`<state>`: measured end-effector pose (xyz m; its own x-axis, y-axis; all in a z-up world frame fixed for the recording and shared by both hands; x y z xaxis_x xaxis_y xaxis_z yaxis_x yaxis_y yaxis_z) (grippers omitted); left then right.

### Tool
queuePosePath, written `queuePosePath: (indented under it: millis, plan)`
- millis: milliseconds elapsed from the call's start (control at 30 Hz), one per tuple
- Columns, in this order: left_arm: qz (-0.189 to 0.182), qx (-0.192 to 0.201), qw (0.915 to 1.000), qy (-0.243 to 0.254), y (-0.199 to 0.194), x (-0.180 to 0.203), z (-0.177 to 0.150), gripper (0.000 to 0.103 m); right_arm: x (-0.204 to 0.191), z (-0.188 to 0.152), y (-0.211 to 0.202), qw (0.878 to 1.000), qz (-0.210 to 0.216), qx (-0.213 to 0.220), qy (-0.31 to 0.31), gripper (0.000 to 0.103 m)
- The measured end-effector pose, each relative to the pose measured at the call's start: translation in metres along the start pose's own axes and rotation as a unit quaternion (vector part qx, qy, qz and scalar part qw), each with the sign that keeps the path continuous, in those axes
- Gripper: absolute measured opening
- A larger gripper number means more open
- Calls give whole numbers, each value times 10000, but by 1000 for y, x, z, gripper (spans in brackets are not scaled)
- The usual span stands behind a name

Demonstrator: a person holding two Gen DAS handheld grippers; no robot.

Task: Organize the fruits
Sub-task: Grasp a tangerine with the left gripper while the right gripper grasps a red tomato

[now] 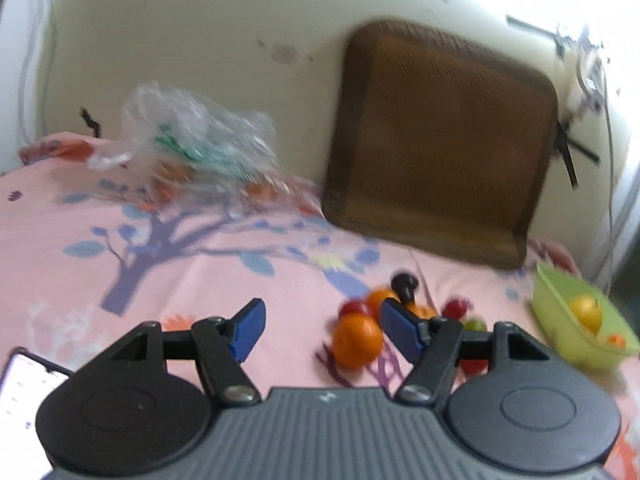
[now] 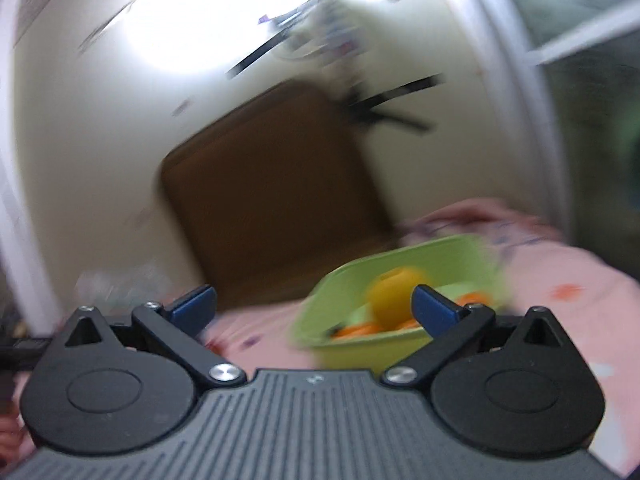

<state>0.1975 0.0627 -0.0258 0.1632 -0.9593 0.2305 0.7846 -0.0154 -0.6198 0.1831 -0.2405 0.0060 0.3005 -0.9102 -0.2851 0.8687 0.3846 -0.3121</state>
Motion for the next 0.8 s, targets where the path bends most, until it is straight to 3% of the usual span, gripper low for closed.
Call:
queuePosePath:
  millis: [33, 200, 267, 400, 467, 533, 633, 800]
  plan:
    - [-6, -72, 9999, 103, 5, 2, -5, 65, -18, -6, 8, 9995, 112, -185, -224, 100]
    - [87, -211, 9984, 517, 26, 21, -16, 65, -75, -40, 54, 9881, 371, -1077, -1036, 63]
    - [121, -195, 9981, 574, 30, 23, -16, 62, -82, -47, 76, 9832, 398, -1424, -1065, 56]
    - [100, -204, 9972, 706, 37, 27, -19, 55, -93, -59, 109, 9744, 596, -1931, -982, 52]
    - [22, -329, 9970, 705, 41, 28, -22, 40, -97, -66, 114, 9719, 687, -2030, -978, 52]
    - [1, -346, 9973, 640, 41, 27, -22, 36, -102, -70, 119, 9703, 692, -2096, -987, 46]
    - [-60, -340, 9980, 521, 39, 25, -23, 34, -108, -73, 122, 9685, 727, -2163, -994, 31]
    - [-449, -403, 9976, 328, 21, 34, -37, 34, -101, -73, 104, 9710, 688, -2133, -833, 30]
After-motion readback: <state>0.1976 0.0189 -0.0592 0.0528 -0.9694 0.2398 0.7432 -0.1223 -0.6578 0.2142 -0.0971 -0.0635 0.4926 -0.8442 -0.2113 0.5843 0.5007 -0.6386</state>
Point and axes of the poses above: each gripper's, at about its wrist camera, not at the fingertips, and y roughly the way its jaws point, x to its right, z to its top, the point moved 10 cm from there along y, roughly the way its jaws point, and after that the axes turned 8 degrees about -x, right-handed, at the moved point
